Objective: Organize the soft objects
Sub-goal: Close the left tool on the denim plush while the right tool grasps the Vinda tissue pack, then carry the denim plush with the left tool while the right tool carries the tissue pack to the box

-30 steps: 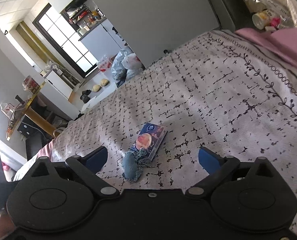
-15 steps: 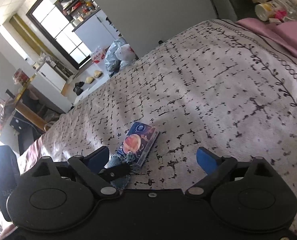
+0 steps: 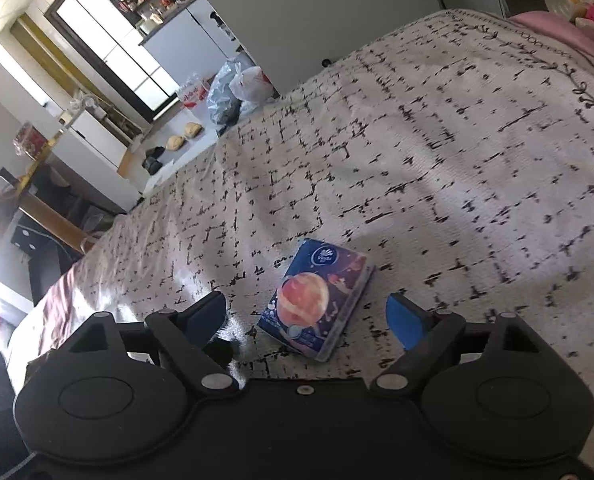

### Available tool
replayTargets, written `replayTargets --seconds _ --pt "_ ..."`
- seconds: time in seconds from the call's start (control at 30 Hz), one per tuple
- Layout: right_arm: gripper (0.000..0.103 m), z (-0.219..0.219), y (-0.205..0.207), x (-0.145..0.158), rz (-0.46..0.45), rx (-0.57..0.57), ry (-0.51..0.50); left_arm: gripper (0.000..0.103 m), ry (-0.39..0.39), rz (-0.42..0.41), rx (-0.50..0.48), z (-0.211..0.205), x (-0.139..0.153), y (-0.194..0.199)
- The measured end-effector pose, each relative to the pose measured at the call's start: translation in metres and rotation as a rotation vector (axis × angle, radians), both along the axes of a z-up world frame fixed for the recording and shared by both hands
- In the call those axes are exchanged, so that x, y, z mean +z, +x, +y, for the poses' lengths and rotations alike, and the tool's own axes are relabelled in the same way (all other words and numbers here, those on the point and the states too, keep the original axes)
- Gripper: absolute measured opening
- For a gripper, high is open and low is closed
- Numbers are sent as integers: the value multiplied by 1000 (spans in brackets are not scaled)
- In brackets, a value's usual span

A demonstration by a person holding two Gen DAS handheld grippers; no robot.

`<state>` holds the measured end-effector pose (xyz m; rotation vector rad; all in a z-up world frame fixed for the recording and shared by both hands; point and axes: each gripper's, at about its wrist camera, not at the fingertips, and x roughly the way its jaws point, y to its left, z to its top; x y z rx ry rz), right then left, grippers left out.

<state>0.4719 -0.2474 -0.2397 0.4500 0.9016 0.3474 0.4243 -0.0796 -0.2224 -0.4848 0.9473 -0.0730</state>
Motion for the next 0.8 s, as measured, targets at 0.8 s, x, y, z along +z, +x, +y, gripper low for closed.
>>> replayTargets --seconds 0.8 --pt "56 50 -66 47 -30 -63 -275 36 5 -138 -41 45 75 -73"
